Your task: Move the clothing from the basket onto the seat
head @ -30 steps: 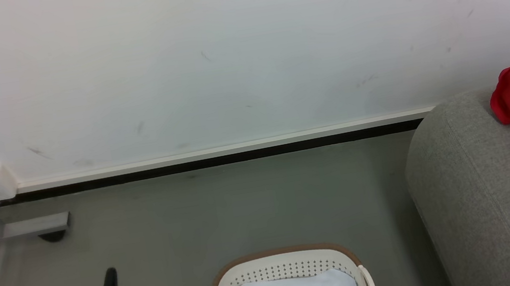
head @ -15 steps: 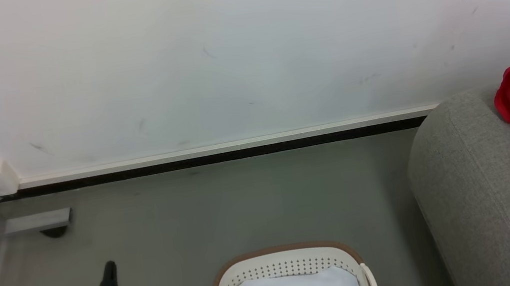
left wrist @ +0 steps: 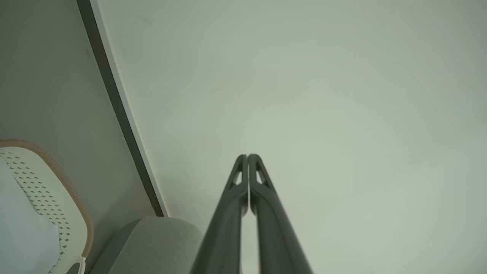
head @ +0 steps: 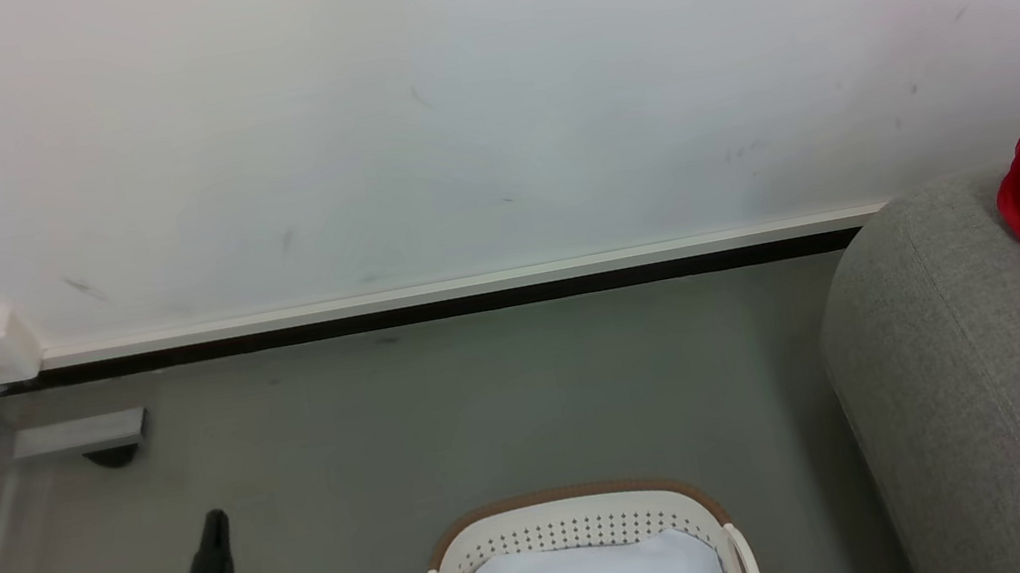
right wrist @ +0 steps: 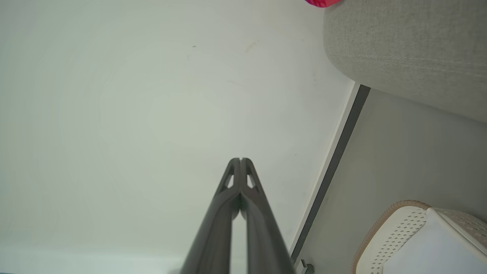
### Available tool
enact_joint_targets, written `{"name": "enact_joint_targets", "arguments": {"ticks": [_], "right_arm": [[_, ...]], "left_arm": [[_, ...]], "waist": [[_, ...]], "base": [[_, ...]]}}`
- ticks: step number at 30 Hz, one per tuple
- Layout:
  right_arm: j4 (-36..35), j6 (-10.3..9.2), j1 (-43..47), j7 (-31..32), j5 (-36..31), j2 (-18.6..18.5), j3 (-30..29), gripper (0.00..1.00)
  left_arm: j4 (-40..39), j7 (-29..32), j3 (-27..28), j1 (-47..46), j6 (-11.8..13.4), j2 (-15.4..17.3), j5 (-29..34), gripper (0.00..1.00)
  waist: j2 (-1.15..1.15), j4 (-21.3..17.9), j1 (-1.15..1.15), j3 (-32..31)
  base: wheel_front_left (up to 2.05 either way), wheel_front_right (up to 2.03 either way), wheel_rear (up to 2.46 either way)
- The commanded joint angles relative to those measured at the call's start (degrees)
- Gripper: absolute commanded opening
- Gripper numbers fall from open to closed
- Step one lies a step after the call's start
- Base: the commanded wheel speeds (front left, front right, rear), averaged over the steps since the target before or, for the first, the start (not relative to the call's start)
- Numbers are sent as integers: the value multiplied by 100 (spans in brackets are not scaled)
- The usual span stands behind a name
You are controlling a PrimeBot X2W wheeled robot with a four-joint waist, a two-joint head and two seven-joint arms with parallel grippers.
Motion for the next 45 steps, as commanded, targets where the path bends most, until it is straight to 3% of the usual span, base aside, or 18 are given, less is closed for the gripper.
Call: {"name": "enact_joint_targets", "arguments": {"ticks": [1, 45], "right_arm": [[-45, -12, -80, 19, 142, 7, -34, 0], [-43, -12, -81, 30, 150, 6, -32, 0]], "left_arm": [[-28, 34, 25, -63, -34, 7, -129, 0], [-29, 44, 22, -64, -31, 6, -157, 0]], "waist": [[0, 4, 0, 5], [0, 7, 0, 8]], "base": [[0, 0, 0], [0, 0, 0]]}}
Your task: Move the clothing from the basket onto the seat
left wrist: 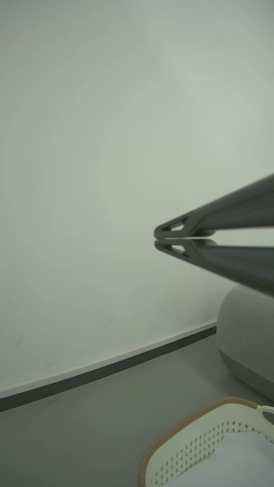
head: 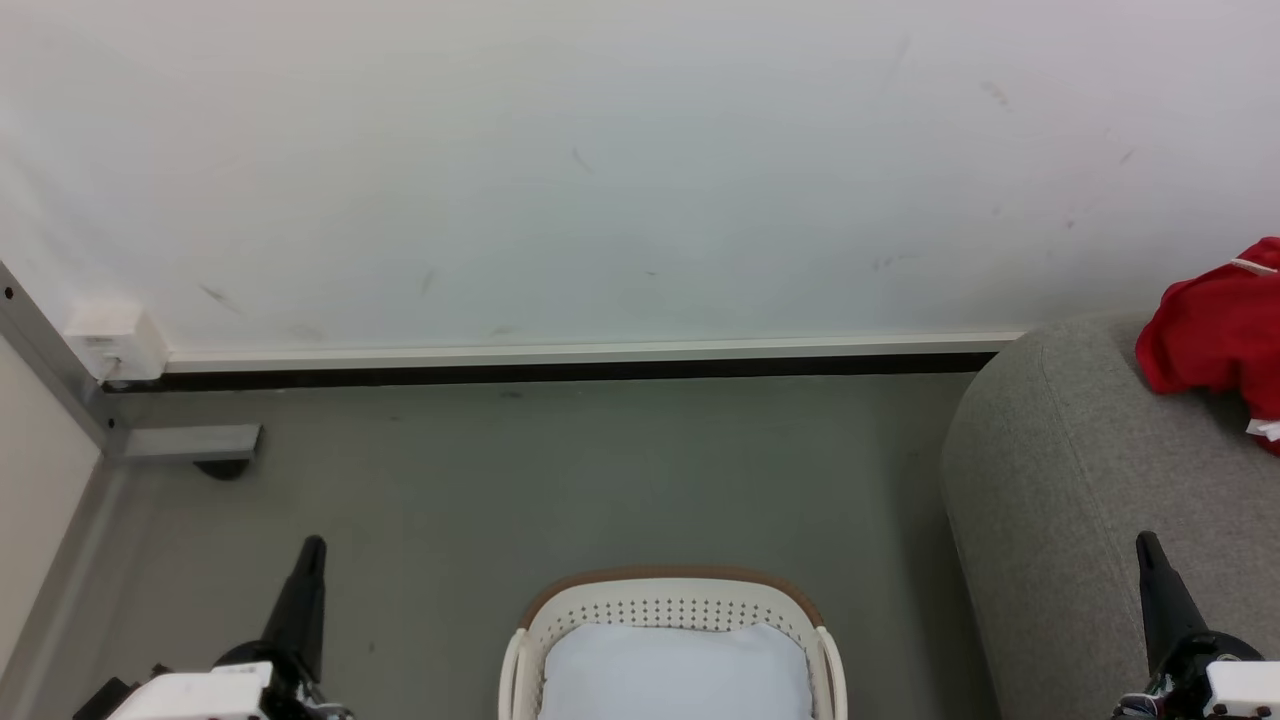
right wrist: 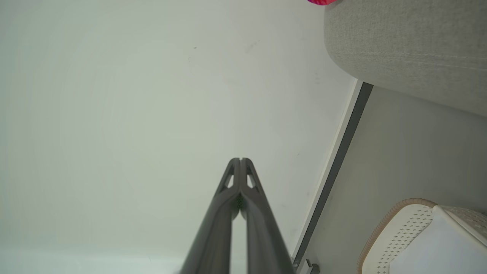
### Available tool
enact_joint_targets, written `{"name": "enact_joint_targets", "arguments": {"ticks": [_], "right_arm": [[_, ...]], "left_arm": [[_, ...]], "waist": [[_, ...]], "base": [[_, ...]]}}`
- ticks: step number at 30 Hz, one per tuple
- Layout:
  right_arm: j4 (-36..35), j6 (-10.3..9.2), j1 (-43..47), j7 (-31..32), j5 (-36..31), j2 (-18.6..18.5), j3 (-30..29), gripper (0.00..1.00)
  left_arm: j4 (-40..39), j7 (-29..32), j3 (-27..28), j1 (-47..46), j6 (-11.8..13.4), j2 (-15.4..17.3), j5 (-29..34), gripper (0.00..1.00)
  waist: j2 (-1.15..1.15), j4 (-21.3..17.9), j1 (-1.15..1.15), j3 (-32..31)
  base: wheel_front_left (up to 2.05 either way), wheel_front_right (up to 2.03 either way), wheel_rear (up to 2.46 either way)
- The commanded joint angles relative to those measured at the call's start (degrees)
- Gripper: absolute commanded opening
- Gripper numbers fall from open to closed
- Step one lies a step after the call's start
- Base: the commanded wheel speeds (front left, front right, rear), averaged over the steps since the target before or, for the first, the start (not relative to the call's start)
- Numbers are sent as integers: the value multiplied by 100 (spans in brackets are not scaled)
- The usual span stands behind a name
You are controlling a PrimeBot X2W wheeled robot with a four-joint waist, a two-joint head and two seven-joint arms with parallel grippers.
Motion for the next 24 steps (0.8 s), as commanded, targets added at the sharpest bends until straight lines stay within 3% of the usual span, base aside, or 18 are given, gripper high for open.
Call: {"name": "enact_joint_targets", "arguments": {"ticks": [1, 24], "right_arm": [[-31, -12, -70, 17, 7, 2, -24, 0], [-31, -12, -70, 16, 7, 2, -23, 0]], "left_arm": [[-21, 21, 13, -50, -23, 10, -78, 0], [-21, 20, 12, -50, -24, 10, -78, 0]], "waist": [[0, 0, 0, 0], [0, 0, 0, 0]], "base": [[0, 0, 0], [0, 0, 0]]}}
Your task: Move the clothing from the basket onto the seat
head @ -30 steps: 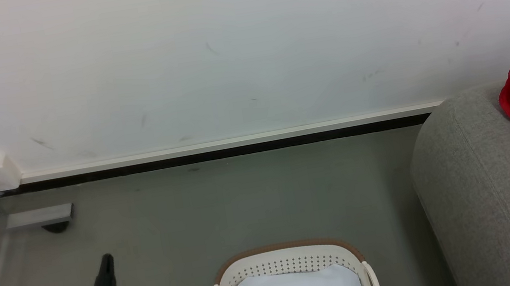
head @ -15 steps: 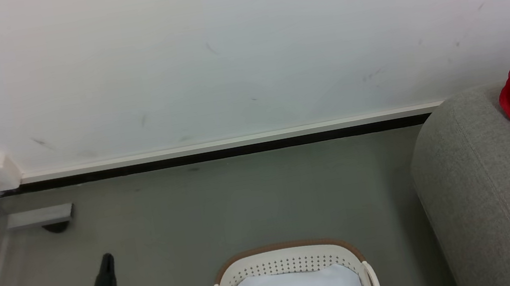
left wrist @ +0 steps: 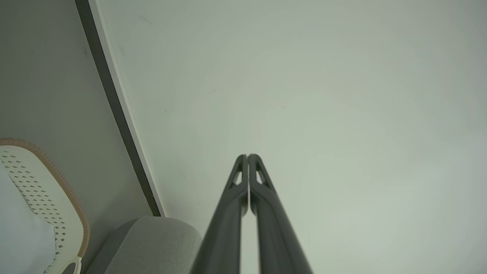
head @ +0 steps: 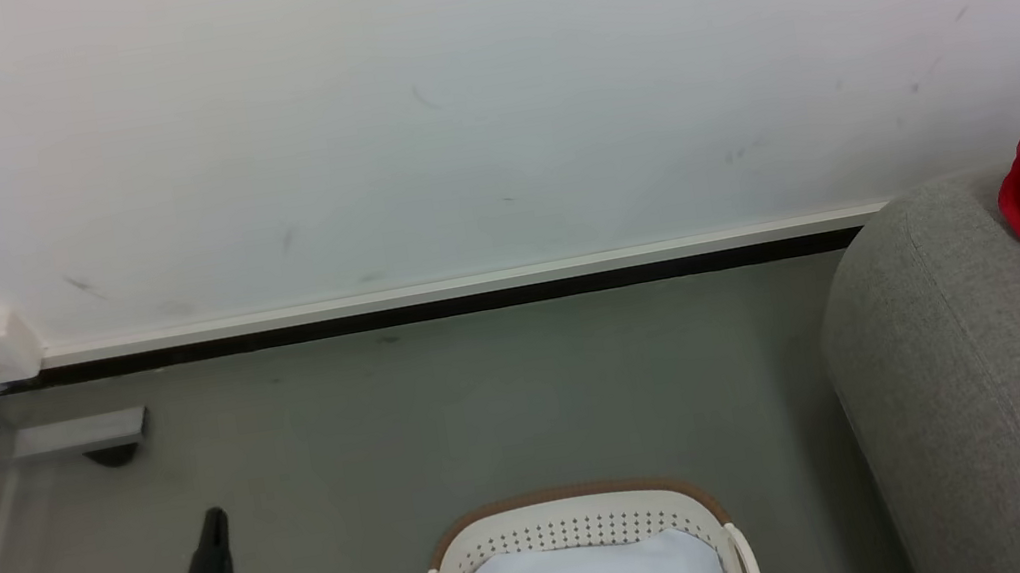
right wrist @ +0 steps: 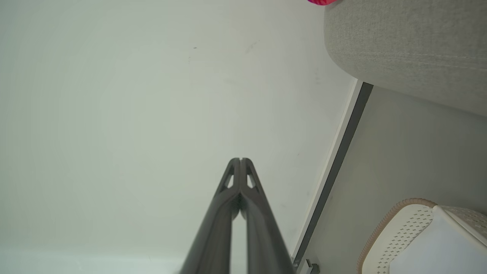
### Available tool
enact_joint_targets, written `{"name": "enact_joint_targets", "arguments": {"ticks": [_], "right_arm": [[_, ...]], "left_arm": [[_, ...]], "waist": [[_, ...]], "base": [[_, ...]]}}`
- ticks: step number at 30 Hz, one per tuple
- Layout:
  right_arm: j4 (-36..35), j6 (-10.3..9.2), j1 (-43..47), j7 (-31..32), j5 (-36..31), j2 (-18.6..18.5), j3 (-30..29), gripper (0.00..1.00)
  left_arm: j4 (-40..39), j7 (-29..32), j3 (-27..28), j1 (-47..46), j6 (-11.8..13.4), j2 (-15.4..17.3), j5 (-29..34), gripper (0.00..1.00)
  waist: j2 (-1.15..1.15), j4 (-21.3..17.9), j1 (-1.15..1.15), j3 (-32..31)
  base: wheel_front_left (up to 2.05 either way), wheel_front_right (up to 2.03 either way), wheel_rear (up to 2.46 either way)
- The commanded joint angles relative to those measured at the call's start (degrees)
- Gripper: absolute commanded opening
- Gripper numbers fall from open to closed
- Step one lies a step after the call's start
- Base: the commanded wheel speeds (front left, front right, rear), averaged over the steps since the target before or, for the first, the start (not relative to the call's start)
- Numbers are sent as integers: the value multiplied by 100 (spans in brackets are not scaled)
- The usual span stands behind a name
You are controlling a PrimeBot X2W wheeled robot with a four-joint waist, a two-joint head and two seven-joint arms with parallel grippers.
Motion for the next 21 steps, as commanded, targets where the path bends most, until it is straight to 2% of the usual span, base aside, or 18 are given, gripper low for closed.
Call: {"name": "enact_joint_targets", "arguments": {"ticks": [1, 21], "right_arm": [[-31, -12, -69, 16, 7, 2, -23, 0], [-31, -12, -69, 16, 7, 2, -23, 0]], "left_arm": [[-19, 21, 12, -49, -24, 10, -77, 0], [-20, 20, 11, -49, -24, 10, -77, 0]], "waist": [[0, 0, 0, 0], [0, 0, 0, 0]], "base": [[0, 0, 0], [0, 0, 0]]}}
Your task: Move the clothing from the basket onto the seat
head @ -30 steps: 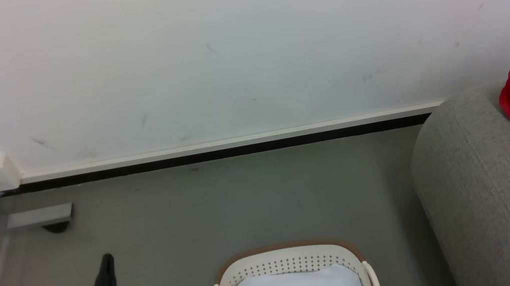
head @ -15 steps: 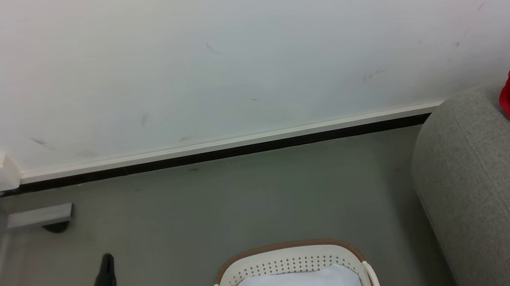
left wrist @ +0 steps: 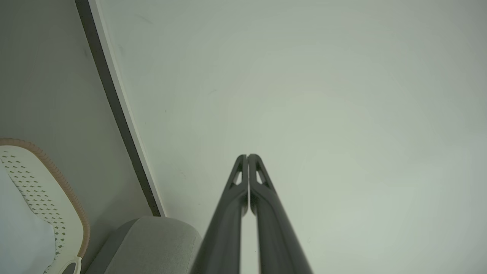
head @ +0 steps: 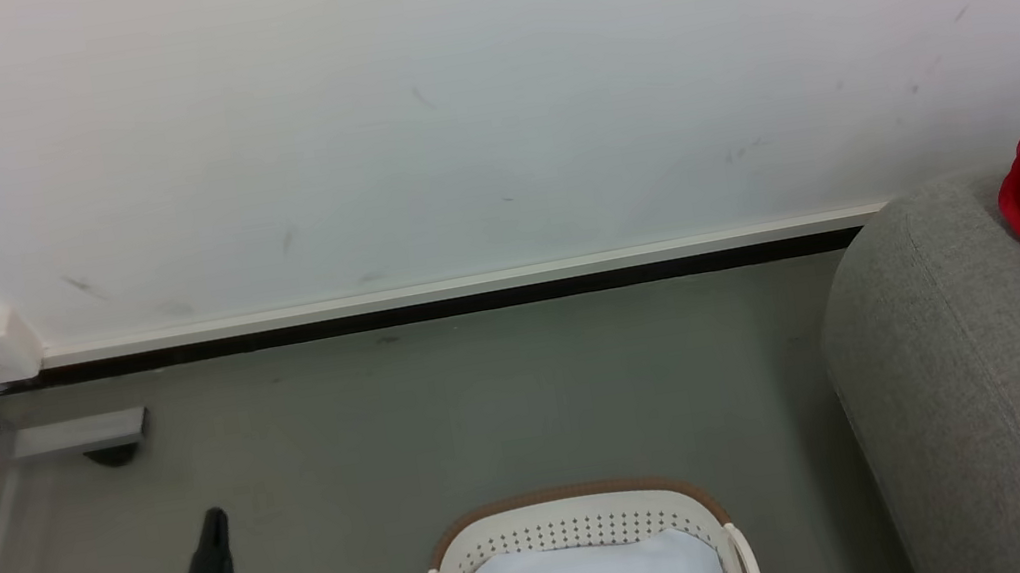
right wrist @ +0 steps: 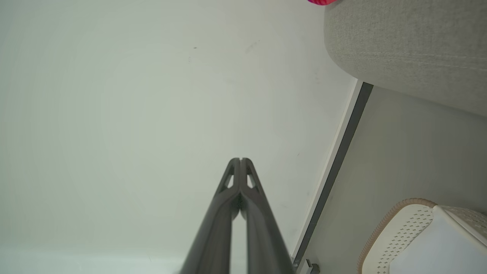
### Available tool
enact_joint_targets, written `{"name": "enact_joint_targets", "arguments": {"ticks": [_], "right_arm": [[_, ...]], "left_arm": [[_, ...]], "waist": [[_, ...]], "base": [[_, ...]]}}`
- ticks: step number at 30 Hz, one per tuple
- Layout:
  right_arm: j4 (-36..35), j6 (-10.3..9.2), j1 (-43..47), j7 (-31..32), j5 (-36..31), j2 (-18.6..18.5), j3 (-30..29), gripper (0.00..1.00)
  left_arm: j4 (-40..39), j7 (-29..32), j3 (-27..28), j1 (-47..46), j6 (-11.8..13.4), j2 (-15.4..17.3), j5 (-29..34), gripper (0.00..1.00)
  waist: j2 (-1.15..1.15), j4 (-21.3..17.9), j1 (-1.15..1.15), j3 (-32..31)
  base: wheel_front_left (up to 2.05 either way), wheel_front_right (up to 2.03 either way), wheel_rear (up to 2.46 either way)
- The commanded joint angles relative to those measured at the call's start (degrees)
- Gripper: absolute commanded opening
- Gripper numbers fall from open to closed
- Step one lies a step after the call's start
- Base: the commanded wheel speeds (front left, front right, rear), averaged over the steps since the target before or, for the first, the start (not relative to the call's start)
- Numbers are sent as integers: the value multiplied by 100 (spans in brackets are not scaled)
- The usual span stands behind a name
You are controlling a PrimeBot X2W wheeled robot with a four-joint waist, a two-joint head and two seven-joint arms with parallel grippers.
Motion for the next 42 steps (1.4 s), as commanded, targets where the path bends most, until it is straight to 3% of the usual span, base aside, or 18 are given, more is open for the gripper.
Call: {"name": "enact_joint_targets", "arguments": {"ticks": [1, 42], "right_arm": [[-31, -12, -69, 16, 7, 2, -23, 0], [-31, -11, -70, 15, 8, 2, -22, 0]], "left_arm": [[-20, 20, 11, -49, -24, 10, -77, 0], [-21, 19, 10, -48, -24, 11, -78, 0]], "waist": [[0, 0, 0, 0], [0, 0, 0, 0]], "base": [[0, 0, 0], [0, 0, 0]]}}
